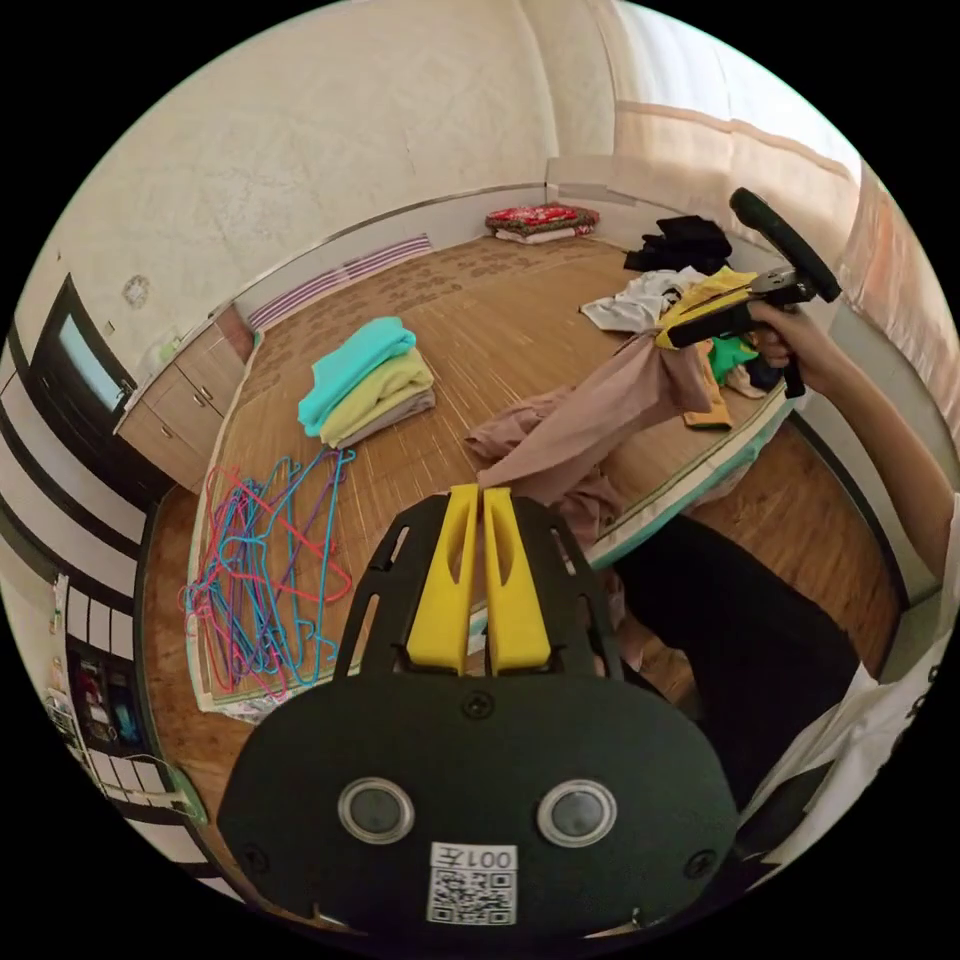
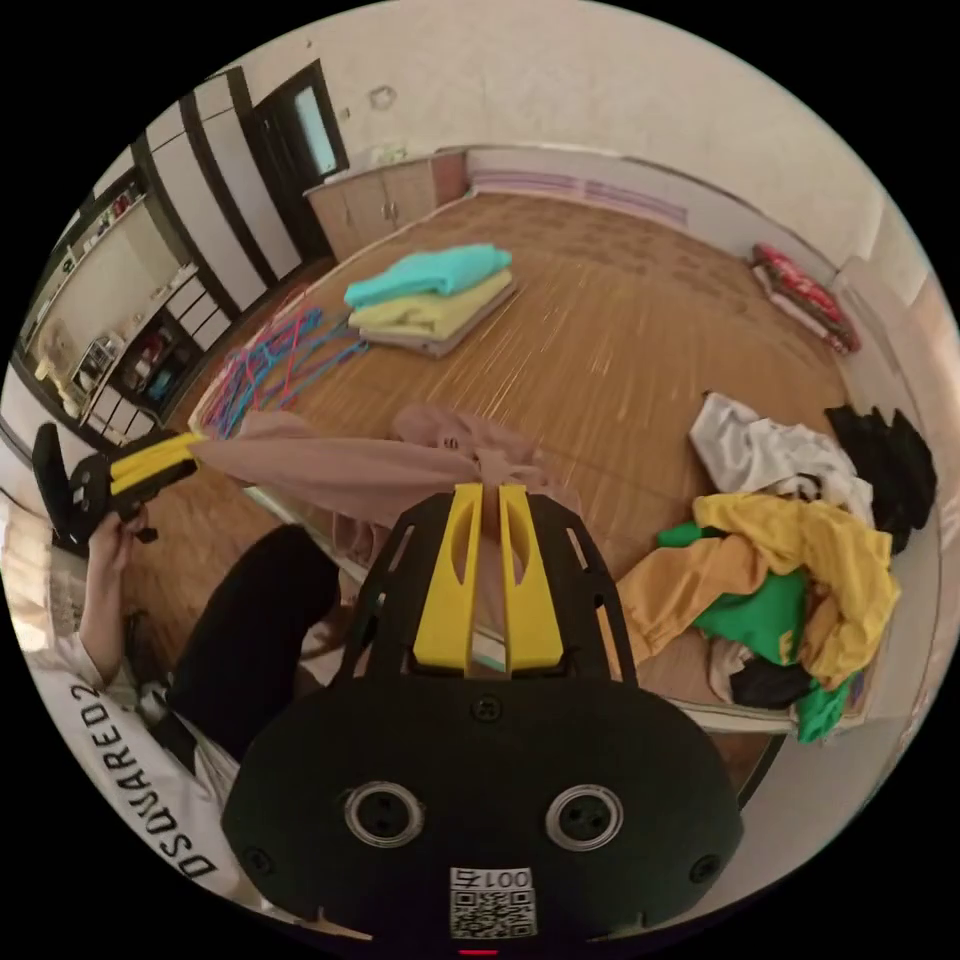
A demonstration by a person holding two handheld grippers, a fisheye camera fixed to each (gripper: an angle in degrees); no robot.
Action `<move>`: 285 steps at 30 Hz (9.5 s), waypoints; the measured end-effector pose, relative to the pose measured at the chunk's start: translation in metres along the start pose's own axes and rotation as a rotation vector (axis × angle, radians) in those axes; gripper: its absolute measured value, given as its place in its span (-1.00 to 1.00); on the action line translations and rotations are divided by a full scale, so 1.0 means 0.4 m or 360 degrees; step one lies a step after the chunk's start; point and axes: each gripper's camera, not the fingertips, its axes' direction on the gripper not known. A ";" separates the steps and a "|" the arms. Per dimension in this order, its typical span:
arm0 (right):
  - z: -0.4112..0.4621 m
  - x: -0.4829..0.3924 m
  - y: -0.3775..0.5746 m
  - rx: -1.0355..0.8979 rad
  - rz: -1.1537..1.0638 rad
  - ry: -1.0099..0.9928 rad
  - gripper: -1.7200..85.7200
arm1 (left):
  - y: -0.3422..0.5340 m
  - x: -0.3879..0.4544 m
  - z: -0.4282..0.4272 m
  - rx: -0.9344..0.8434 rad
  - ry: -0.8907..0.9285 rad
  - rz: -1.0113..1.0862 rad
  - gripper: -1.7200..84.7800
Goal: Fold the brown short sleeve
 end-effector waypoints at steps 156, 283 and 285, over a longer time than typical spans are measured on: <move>0.622 0.395 -0.790 0.0046 0.0294 0.0455 -0.92 | -1.273 -0.564 0.995 -0.0577 0.0006 0.0381 -0.84; 0.308 -0.129 0.808 0.0333 0.0052 0.0616 -0.93 | 0.293 -0.645 -0.250 -0.0165 0.0243 0.0034 -0.98; 0.233 -0.142 0.802 0.0424 0.0008 0.0656 -0.94 | 0.288 -0.657 -0.273 -0.0120 0.0255 0.0033 -0.98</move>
